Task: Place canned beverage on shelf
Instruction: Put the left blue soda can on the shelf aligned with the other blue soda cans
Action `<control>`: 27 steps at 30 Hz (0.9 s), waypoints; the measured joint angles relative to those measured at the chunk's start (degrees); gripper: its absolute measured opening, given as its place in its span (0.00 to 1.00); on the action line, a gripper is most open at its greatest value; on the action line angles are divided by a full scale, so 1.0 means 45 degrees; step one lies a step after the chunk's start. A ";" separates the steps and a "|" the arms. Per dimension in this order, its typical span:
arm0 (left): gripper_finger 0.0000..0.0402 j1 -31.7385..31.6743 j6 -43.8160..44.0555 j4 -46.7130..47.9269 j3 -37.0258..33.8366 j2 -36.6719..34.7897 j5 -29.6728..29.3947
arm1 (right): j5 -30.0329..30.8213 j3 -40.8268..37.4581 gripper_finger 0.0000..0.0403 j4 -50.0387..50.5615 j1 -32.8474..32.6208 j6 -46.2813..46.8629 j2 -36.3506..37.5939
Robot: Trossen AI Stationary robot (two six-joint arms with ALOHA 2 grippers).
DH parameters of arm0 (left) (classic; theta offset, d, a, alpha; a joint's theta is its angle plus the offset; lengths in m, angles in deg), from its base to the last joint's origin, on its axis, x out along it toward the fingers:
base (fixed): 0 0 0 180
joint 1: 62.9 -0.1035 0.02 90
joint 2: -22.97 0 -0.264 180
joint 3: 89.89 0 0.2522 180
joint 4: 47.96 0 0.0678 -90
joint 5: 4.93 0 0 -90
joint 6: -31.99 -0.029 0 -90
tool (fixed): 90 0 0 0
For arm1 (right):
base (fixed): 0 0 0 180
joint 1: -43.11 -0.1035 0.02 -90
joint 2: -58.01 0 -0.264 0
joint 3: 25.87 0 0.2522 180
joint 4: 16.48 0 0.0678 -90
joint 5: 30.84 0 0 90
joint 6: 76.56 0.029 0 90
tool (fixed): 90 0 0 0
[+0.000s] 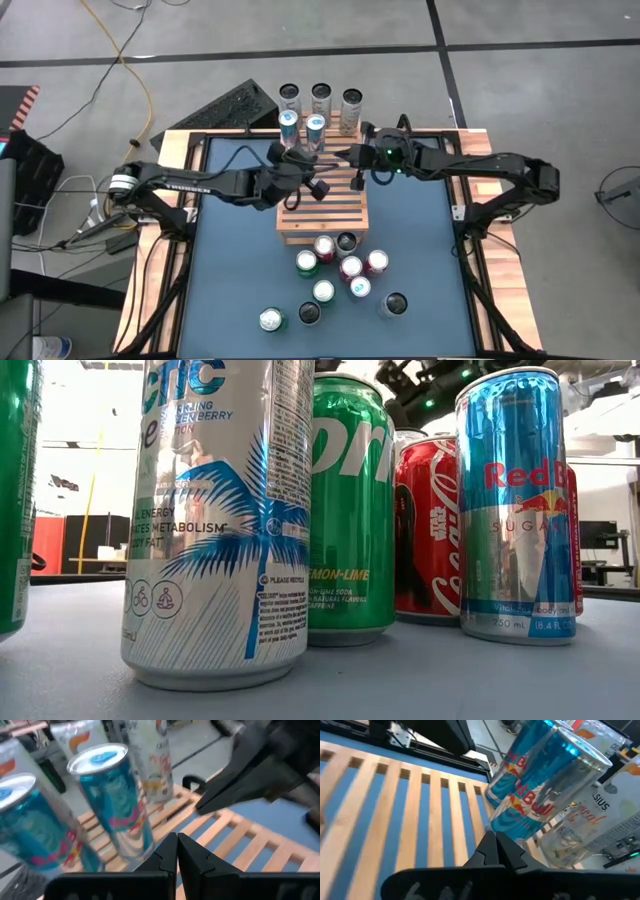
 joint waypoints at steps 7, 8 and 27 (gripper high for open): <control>0.00 -0.0007 0.0748 0.0422 -0.0003 0.0497 -0.1073 | -0.0597 0.0017 0.00 -0.0733 0.0090 -0.0208 -0.0433; 0.00 -0.0012 0.0771 0.0398 -0.0009 0.0497 -0.1143 | -0.0594 0.0019 0.00 -0.0669 -0.0003 -0.0164 -0.0349; 0.00 0.0591 0.1184 -0.2904 0.0020 0.1857 -0.3533 | 0.2356 0.0039 0.00 0.3130 -0.0864 0.0764 0.5541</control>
